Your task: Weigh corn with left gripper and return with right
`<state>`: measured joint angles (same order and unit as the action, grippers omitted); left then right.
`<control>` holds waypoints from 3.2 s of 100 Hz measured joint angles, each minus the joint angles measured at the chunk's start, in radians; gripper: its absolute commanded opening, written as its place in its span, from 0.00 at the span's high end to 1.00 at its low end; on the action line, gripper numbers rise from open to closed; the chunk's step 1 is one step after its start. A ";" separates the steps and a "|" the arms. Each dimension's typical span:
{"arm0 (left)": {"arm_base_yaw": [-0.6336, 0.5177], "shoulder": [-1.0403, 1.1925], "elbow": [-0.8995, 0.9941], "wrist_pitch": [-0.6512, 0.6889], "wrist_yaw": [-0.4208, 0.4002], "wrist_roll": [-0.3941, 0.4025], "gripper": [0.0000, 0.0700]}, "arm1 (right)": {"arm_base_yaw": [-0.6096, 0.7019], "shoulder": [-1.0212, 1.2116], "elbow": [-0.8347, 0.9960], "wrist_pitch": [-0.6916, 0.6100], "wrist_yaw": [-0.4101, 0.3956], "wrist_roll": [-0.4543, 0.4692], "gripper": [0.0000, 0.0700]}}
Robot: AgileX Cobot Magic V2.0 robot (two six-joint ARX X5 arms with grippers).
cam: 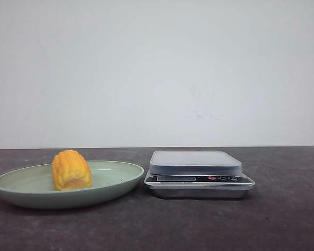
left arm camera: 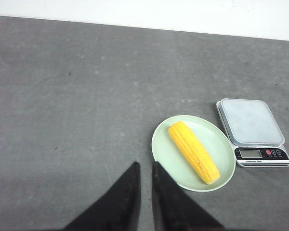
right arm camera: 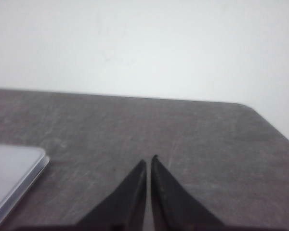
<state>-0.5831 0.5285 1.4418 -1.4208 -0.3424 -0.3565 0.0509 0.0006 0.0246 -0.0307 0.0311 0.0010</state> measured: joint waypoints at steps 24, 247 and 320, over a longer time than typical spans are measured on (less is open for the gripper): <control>0.000 0.000 0.000 0.000 0.000 0.000 1.00 | -0.005 0.004 -0.008 -0.144 -0.007 -0.005 0.98; 0.389 -0.336 -1.149 1.397 0.620 0.263 1.00 | -0.007 0.003 -0.008 -0.138 -0.005 -0.027 0.98; 0.571 -0.524 -1.410 1.285 0.485 0.263 1.00 | -0.007 0.003 -0.009 -0.137 -0.005 -0.027 0.98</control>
<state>-0.0120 0.0048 0.0319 -0.1356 0.1425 -0.0937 0.0437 0.0036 0.0158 -0.1680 0.0261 -0.0265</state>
